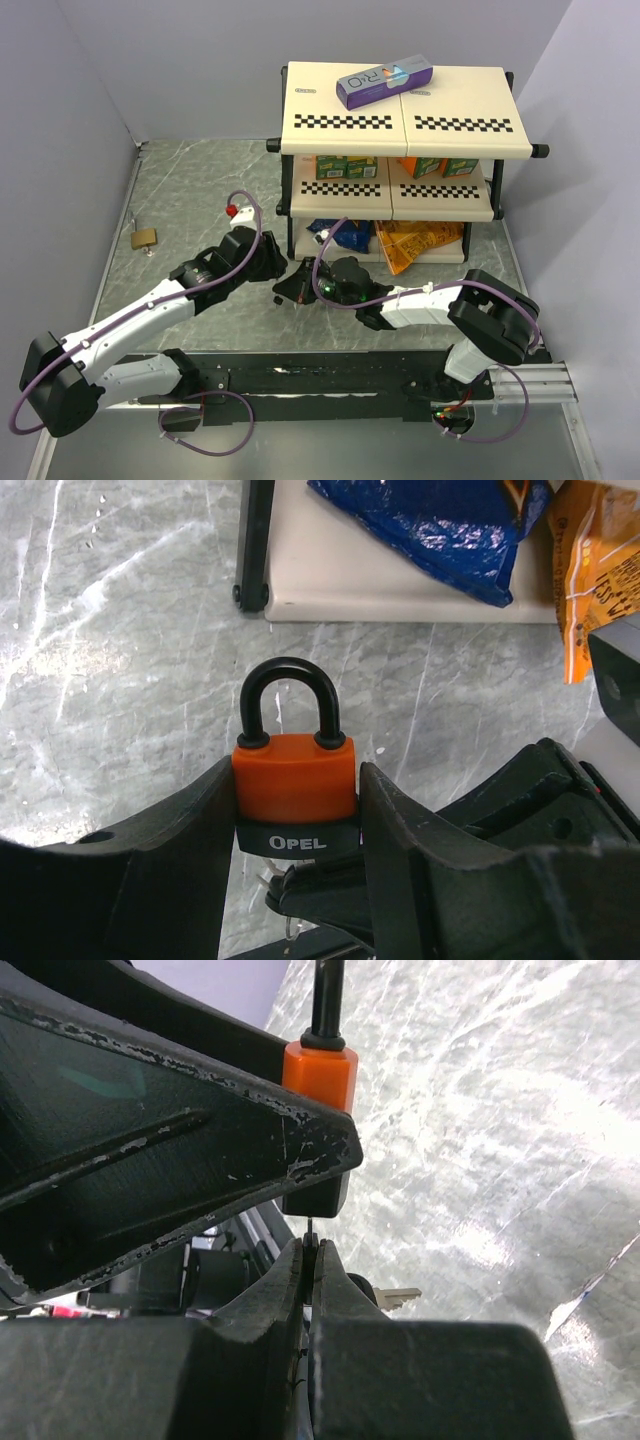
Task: Unlock with the key
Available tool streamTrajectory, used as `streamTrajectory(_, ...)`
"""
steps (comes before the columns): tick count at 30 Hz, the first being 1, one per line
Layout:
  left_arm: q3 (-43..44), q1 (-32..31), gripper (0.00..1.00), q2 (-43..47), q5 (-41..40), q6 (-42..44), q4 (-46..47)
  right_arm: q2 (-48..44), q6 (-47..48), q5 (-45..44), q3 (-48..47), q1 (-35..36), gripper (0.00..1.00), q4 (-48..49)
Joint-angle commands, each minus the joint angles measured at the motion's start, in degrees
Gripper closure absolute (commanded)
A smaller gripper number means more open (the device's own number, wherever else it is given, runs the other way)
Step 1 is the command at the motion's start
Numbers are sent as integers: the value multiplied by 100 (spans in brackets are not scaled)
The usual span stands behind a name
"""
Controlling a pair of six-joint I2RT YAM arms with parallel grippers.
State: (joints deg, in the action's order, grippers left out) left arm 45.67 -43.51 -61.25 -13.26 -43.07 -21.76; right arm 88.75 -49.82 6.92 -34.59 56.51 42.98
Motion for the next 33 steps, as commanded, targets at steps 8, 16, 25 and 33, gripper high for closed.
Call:
streamTrajectory(8,-67,-149,99,211,1439,-158,-197,-7,578,-1421,-329,-255,100,1203)
streamTrajectory(16,-243,-149,99,246,1984,-167,163,-174,913,-1956,-31,-255,100,1624)
streamTrajectory(25,-462,-167,99,211,2459,-474,620,-402,1649,-2924,348,-211,100,2652)
streamTrajectory(33,-664,-246,99,43,2556,-650,910,-508,2784,-3539,163,105,100,3040)
